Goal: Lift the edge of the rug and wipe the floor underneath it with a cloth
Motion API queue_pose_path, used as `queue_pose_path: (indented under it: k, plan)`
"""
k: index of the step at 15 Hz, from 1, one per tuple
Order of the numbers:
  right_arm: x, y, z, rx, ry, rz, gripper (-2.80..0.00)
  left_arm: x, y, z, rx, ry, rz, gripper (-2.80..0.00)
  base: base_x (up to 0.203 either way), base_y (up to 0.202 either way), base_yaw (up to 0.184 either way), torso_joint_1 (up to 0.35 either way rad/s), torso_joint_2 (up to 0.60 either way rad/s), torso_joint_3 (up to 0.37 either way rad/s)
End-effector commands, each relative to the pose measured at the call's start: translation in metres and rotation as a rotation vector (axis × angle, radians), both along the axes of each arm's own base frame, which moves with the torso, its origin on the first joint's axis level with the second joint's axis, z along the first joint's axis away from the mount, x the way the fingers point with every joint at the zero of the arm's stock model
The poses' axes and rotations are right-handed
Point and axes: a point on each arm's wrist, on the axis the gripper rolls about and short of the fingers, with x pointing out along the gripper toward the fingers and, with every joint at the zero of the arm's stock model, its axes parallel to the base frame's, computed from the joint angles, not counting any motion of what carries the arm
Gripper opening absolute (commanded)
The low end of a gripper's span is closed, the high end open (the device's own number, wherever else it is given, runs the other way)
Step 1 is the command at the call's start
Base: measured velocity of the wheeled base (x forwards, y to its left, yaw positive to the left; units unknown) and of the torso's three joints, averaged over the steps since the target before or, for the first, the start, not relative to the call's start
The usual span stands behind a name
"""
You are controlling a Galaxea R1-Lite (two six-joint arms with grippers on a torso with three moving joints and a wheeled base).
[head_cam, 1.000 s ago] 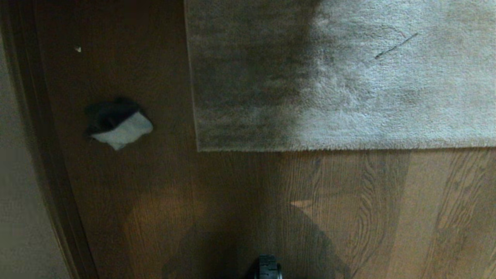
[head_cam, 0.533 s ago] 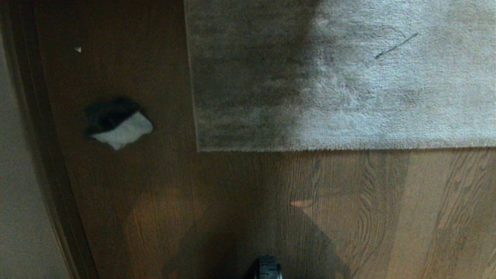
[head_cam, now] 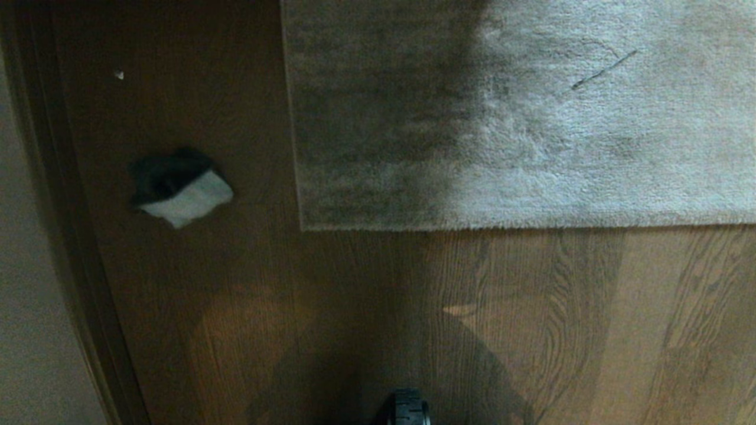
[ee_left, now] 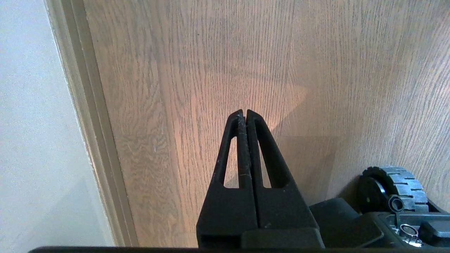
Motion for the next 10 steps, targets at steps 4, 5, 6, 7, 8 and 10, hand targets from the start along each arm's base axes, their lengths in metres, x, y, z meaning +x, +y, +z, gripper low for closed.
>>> queue_pose_path:
  k: [4,5,6,7,8,10]
  plan:
    - [0.0001,0.0000,-0.0001,0.000,0.003,0.001,-2.80,0.0000,0.0000,0.0000,0.000,0.000,0.000,-2.80,0.000,0.000,0.000,0.000,0.00,0.000]
    - [0.0001,0.0000,0.0001,0.000,0.001,0.001,-2.80,0.0000,0.0000,0.0000,0.000,0.000,0.000,-2.80,0.000,0.000,0.000,0.000,0.00,0.000]
    - [0.0001,0.0000,0.0001,0.000,0.001,0.001,-2.80,0.0000,0.0000,0.0000,0.000,0.000,0.000,-2.80,0.000,0.000,0.000,0.000,0.00,0.000]
    - [0.0001,0.0000,0.0000,0.001,0.002,0.000,-2.80,0.0000,0.0000,0.0000,0.000,0.000,0.000,-2.80,0.000,0.000,0.000,0.000,0.00,0.000]
    - [0.0001,0.0000,0.0001,0.000,0.001,0.000,-2.80,0.0000,0.0000,0.0000,0.000,0.000,0.000,-2.80,0.000,0.000,0.000,0.000,0.00,0.000]
    - [0.0001,0.0000,0.0001,0.000,0.001,0.001,-2.80,0.0000,0.0000,0.0000,0.000,0.000,0.000,-2.80,0.000,0.000,0.000,0.000,0.00,0.000]
